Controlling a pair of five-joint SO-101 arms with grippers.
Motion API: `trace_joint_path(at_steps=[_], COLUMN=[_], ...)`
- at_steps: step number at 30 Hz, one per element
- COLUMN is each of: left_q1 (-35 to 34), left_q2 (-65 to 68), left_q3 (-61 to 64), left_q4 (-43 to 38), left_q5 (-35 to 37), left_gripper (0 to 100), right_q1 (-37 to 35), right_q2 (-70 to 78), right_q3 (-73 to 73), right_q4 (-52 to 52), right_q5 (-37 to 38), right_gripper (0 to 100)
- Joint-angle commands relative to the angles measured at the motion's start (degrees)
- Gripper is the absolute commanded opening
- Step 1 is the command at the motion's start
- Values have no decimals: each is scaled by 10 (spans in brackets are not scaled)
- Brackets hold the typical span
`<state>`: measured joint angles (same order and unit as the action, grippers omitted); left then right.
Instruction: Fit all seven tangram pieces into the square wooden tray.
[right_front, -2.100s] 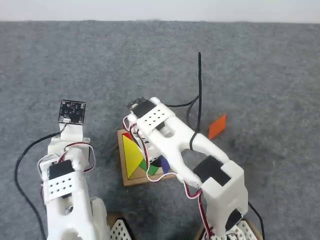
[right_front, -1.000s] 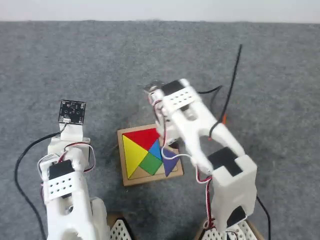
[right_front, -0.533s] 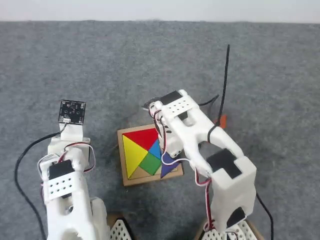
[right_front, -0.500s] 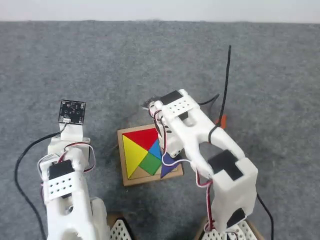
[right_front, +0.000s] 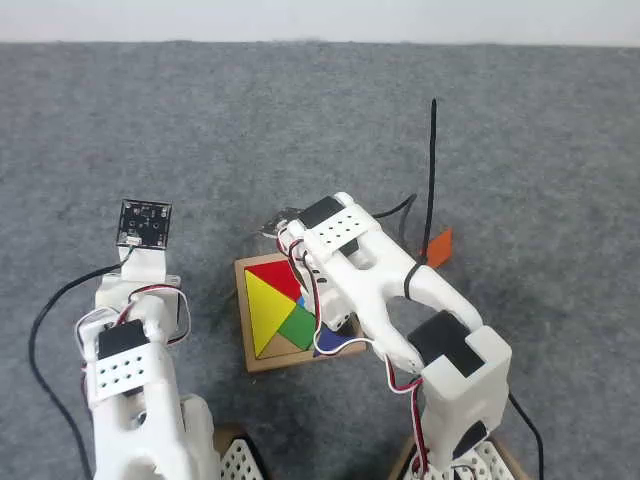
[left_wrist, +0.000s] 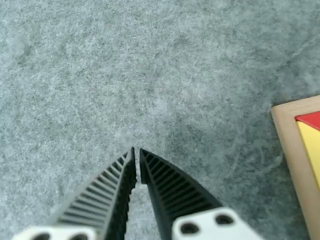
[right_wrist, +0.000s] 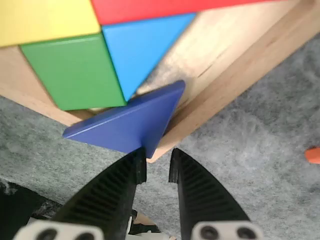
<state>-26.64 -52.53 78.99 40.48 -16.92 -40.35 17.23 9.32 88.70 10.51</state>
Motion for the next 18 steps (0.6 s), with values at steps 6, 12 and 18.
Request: trace_joint_path(at_steps=[6,12,18], left_q1=[-5,-5,-5], left_q2=[-14,-14,-14], left_q3=[-3,-3,-3], left_q4=[-11,-11,-11], left_q5=[-7,-7,-7], left_gripper=[13,13,13], right_q1=[58,-4,-70], right_q2=[-123,-182,-180], right_q3=[-67,18,99], right_q4=[68,82,-26], right_q5=[6,55,56], right_gripper=[76,39,43])
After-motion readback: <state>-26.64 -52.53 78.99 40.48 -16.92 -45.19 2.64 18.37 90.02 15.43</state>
